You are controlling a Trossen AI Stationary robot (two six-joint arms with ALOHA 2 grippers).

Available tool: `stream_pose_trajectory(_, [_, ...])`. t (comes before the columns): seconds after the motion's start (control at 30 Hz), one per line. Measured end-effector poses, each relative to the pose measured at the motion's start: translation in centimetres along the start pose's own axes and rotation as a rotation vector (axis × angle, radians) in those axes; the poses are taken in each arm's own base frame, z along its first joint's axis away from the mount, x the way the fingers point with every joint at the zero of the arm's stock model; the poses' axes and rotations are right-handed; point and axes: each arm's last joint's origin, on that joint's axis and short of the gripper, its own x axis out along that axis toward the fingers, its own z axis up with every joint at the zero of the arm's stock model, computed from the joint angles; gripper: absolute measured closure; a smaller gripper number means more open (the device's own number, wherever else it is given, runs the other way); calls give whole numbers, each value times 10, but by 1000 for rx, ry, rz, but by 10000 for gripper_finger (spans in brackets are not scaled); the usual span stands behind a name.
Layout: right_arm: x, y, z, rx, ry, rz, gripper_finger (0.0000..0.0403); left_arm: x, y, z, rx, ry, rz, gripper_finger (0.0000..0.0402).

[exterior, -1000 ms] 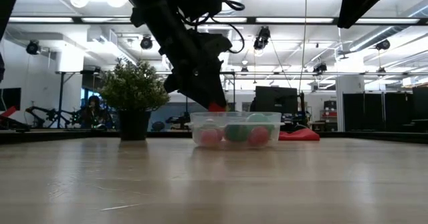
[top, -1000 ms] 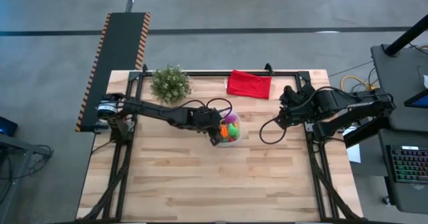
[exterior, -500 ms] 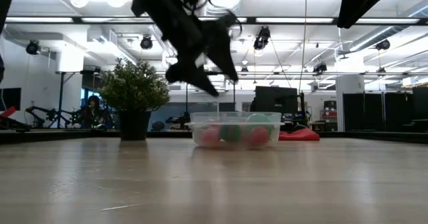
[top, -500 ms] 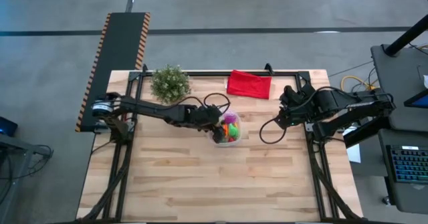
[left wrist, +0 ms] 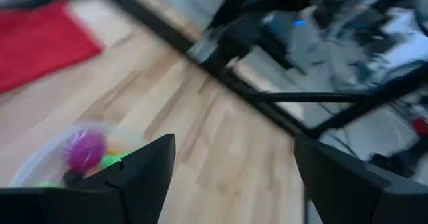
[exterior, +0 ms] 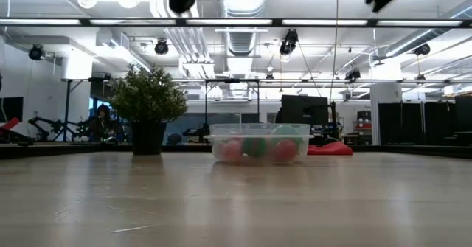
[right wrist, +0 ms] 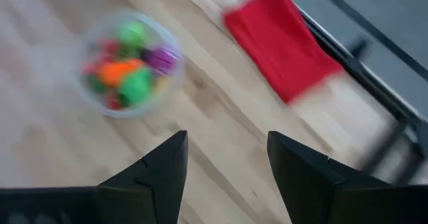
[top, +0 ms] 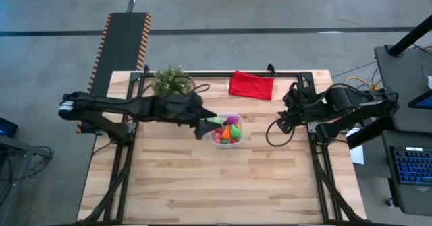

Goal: Pick and placing Produce into tupperware
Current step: Return to Home Position

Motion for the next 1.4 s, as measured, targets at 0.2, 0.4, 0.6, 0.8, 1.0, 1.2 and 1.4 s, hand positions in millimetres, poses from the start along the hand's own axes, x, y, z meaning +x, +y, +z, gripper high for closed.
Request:
stream_pose_trajectory(0.2, [-28, 15, 15, -156, -192, 255, 204, -31, -21, 2, 137, -75, -161, 111])
stream_pose_trajectory(0.4, [-55, 44, 29, -313, -470, 749, 204, -22, -29, -20, 262, -227, -554, 111])
stream_pose_trajectory(0.6, [-19, 57, 15, -305, -382, 734, 204, -8, 7, -72, 200, -214, -716, 111])
stream_pose_trajectory(0.8, [-14, 20, 2, -224, -400, 688, 204, -47, 32, -79, 222, -292, -773, 111])
stream_pose_trajectory(1.0, [-28, -32, -21, -108, -624, 716, 204, -93, 60, -81, 291, -499, -705, 111])
stream_pose_trajectory(1.2, [-14, -63, -56, -91, -732, 751, 204, -115, 90, -104, 299, -630, -491, 111])
stream_pose_trajectory(1.4, [9, -92, -94, -60, -713, 648, 204, -117, 116, -130, 224, -612, -341, 111])
